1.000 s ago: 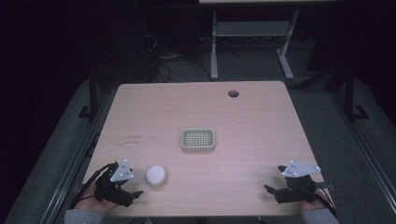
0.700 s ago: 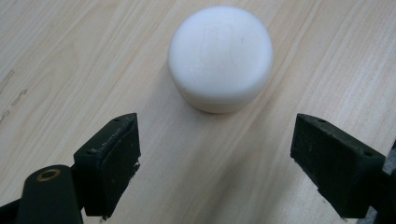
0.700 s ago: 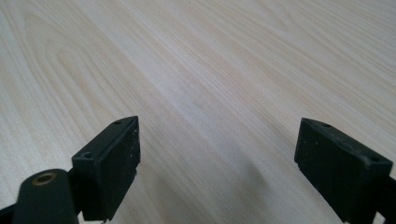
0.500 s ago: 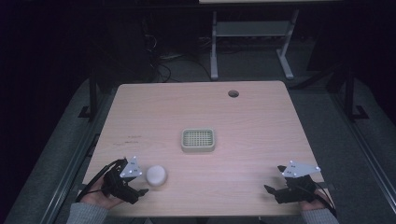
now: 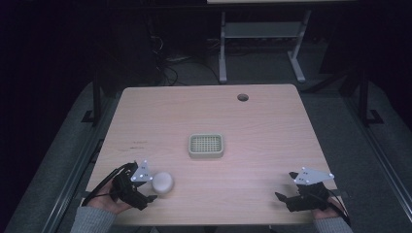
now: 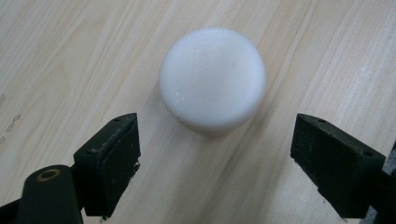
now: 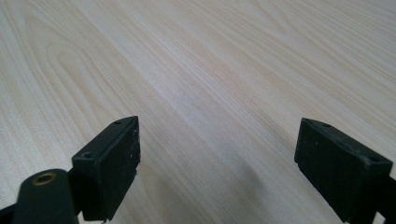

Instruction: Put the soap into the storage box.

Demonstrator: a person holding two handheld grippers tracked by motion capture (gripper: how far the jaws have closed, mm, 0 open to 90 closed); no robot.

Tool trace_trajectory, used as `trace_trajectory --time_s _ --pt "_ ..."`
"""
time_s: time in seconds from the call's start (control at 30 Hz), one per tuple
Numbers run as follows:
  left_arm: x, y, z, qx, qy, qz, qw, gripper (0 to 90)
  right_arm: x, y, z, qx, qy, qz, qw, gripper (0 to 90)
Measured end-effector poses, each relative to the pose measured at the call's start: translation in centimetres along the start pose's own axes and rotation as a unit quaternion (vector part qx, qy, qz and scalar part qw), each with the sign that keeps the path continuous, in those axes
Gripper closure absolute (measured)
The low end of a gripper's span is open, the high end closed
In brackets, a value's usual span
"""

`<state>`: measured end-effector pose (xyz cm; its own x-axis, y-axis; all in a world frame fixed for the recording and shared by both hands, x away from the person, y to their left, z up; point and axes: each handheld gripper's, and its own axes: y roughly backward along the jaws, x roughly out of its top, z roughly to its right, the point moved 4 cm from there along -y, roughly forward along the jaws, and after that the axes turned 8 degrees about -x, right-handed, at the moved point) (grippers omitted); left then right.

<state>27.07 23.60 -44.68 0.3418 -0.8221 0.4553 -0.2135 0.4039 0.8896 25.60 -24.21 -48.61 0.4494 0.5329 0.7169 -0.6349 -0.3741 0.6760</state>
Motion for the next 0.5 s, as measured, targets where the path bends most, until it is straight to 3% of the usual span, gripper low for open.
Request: trace_trajectory --time_s 0.5 --pt "2.3 -1.3 -0.9 -0.023 -0.018 -0.037 0.9989 15.3 0.0 0.0 -0.1 0.002 0.001 0.0 1.0 13.8"
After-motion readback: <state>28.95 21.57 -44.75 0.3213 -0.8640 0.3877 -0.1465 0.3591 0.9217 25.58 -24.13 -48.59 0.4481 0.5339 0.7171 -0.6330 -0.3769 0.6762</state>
